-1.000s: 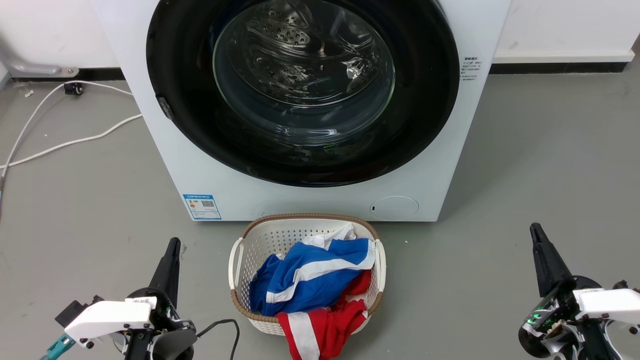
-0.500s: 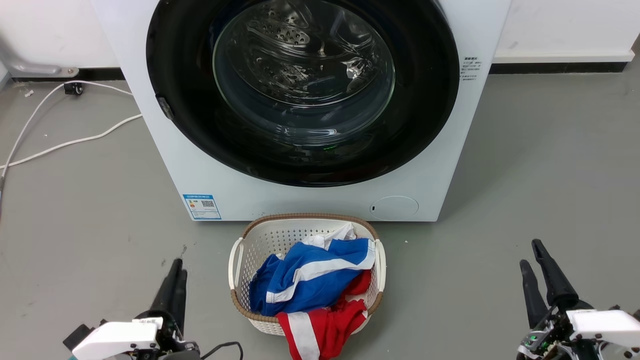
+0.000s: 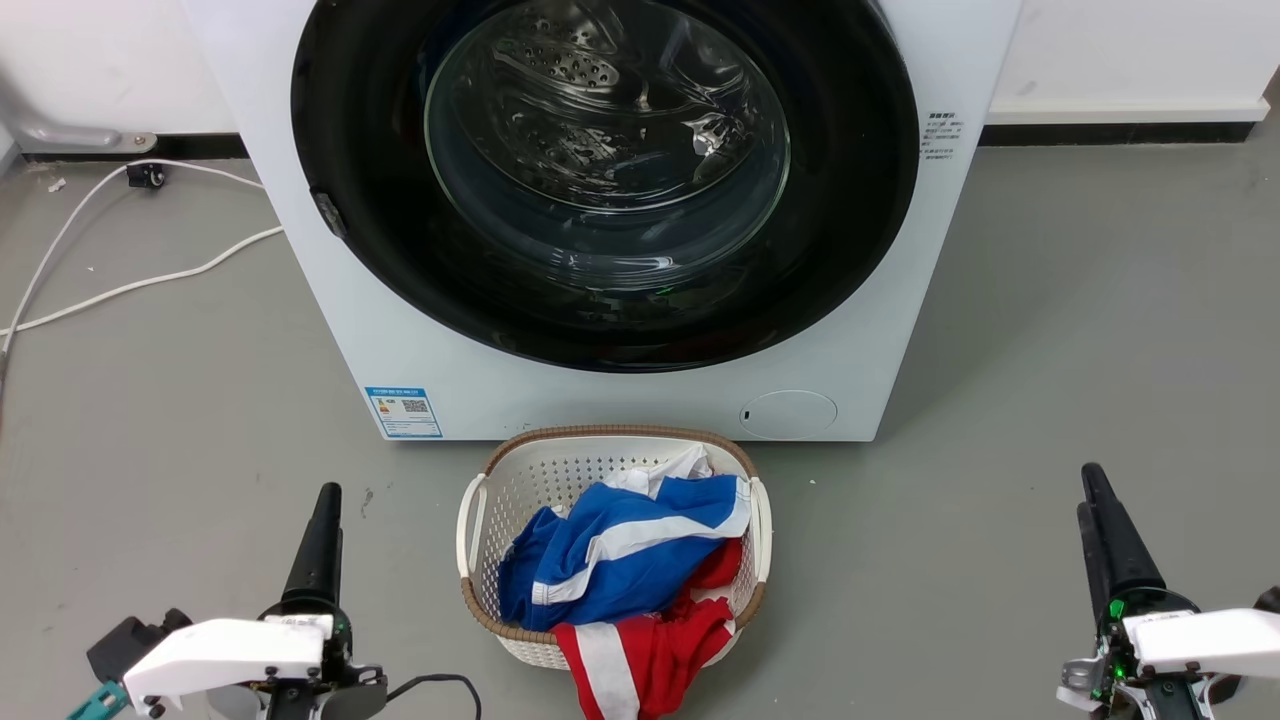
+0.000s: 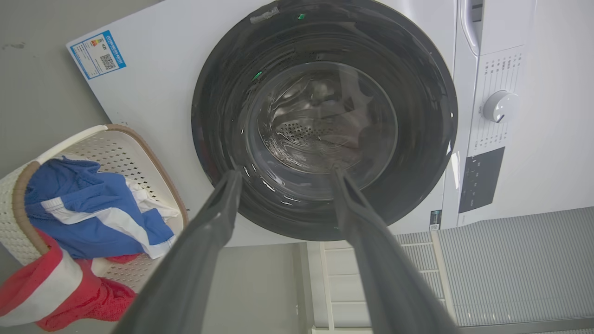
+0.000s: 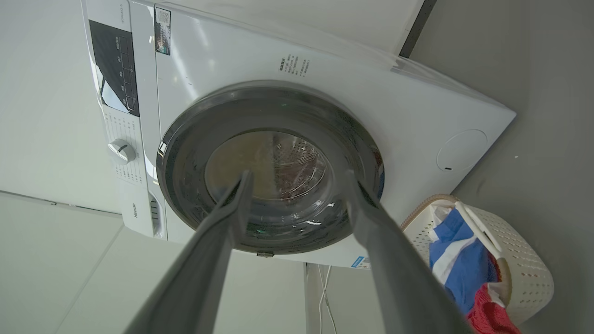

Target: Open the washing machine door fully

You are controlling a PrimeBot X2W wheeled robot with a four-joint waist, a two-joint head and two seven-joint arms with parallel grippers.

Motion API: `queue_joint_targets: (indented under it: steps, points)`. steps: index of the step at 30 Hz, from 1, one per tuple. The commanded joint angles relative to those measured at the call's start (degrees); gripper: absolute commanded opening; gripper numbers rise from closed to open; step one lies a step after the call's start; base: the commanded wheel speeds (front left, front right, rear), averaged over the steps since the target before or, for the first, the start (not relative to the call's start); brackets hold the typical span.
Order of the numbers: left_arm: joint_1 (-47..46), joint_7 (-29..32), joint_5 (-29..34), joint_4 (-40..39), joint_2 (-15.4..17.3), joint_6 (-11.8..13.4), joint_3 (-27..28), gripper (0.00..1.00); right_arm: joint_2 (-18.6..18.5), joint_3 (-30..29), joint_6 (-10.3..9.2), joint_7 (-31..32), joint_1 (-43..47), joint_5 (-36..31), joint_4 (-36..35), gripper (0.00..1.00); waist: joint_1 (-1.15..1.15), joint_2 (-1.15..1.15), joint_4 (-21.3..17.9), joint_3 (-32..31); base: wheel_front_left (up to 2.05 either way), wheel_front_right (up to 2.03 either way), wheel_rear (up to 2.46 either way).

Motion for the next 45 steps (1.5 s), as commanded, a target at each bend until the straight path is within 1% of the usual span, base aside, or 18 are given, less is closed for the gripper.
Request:
queue_joint_targets:
  steps: [1, 13, 19, 29, 45]
  points:
    - [-0.36, -0.73, 3.28, -2.20, 0.20, 0.70, -0.28, 1.00, -0.16, 0.02, 0.02, -0.71, -0.57, -3.47, -2.22, 1.00, 0.00, 0.00, 0.02, 0.03, 0.00, 0.00, 0.00]
    - [0.78, -3.57, 21.50, -6.14, 0.36, 4.65, -3.94, 1.00, -0.14, 1.70, 0.02, -3.52, 0.85, -21.99, -7.46, 1.00, 0.00, 0.00, 0.13, 0.09, 0.00, 0.00, 0.00]
    - [1.32, -4.84, 28.42, -6.99, 1.32, 6.67, -5.98, 1.00, -0.13, 2.61, 0.02, -4.83, 1.78, -29.77, -8.57, 1.00, 0.00, 0.00, 0.17, 0.07, 0.00, 0.00, 0.00]
    - [2.07, -6.81, 36.21, -8.28, 2.86, 9.62, -9.05, 1.00, -0.10, 3.20, 0.02, -6.78, 3.02, -38.54, -10.21, 1.00, 0.00, 0.00, 0.29, 0.05, 0.00, 0.00, 0.00]
    - [3.14, -9.58, 46.52, -9.75, 3.56, 11.67, -11.91, 1.00, -0.07, 3.63, 0.02, -9.52, 4.83, -49.57, -12.46, 1.00, 0.00, 0.00, 0.44, 0.06, 0.00, 0.00, 0.00]
